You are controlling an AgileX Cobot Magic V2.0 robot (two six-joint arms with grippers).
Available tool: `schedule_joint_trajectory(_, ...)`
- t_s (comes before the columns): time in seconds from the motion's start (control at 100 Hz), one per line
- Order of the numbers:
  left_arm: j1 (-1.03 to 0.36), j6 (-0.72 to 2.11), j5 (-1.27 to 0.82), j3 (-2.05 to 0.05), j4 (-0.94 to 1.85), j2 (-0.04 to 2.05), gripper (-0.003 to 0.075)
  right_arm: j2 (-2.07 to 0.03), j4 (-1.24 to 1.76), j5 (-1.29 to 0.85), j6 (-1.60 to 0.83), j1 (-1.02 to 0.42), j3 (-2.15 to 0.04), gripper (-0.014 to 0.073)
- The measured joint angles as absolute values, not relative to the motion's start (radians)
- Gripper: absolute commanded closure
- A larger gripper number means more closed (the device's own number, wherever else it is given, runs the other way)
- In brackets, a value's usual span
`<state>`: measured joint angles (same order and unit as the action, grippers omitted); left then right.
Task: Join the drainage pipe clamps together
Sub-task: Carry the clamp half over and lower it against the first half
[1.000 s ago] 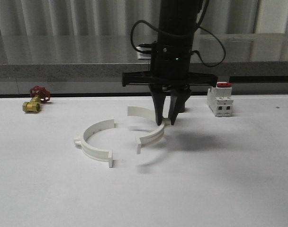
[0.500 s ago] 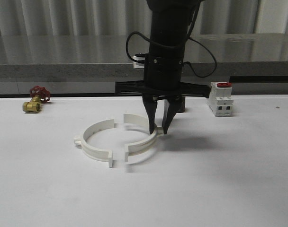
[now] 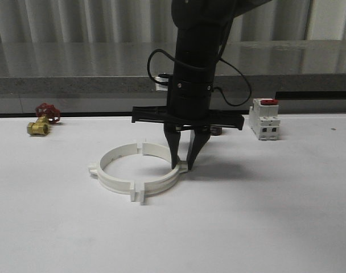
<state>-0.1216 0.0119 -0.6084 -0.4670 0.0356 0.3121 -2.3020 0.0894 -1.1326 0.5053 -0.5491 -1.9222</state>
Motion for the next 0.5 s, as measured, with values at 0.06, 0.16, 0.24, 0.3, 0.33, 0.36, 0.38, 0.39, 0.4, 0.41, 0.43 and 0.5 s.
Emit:
schedule_joint_trajectory(0.06, -0.122, 0.012, -0.608, -0.467, 0.036, 0.312, 0.0741, -2.303, 0.089, -1.132, 0.505, -0.549, -1.926, 0.0449)
schedule_joint_trajectory(0.16, -0.122, 0.012, -0.608, -0.467, 0.036, 0.312, 0.0741, -2.303, 0.091, -1.126, 0.505, -0.549, -1.926, 0.0419)
schedule_joint_trajectory(0.24, -0.122, 0.013, -0.608, -0.467, 0.036, 0.312, 0.0741, -2.303, 0.093, -1.126, 0.505, -0.549, -1.926, 0.033)
schedule_joint_trajectory(0.3, -0.122, 0.013, -0.608, -0.467, 0.036, 0.312, 0.0741, -2.304, 0.095, -1.125, 0.505, -0.549, -1.926, 0.0228)
schedule_joint_trajectory(0.33, -0.122, 0.013, -0.608, -0.467, 0.036, 0.312, 0.0741, -2.304, 0.095, -1.125, 0.505, -0.549, -1.926, 0.0186)
schedule_joint_trajectory(0.36, -0.122, 0.013, -0.608, -0.467, 0.036, 0.312, 0.0741, -2.305, 0.095, -1.125, 0.505, -0.549, -1.926, 0.0152)
schedule_joint_trajectory(0.38, -0.122, 0.013, -0.608, -0.467, 0.036, 0.312, 0.0741, -2.305, 0.095, -1.125, 0.505, -0.549, -1.926, 0.0133)
schedule_joint_trajectory(0.39, -0.122, 0.013, -0.608, -0.467, 0.036, 0.312, 0.0741, -2.305, 0.095, -1.125, 0.505, -0.549, -1.926, 0.0128)
schedule_joint_trajectory(0.4, -0.122, 0.013, -0.608, -0.467, 0.036, 0.312, 0.0741, -2.305, 0.095, -1.125, 0.505, -0.549, -1.926, 0.012)
schedule_joint_trajectory(0.41, -0.122, 0.013, -0.608, -0.467, 0.036, 0.312, 0.0741, -2.305, 0.095, -1.125, 0.505, -0.549, -1.926, 0.0117)
schedule_joint_trajectory(0.43, -0.122, 0.013, -0.608, -0.467, 0.036, 0.312, 0.0741, -2.305, 0.095, -1.125, 0.505, -0.549, -1.926, 0.0112)
schedule_joint_trajectory(0.5, -0.122, 0.013, -0.608, -0.467, 0.036, 0.312, 0.0741, -2.305, 0.095, -1.122, 0.505, -0.549, -1.926, 0.0116)
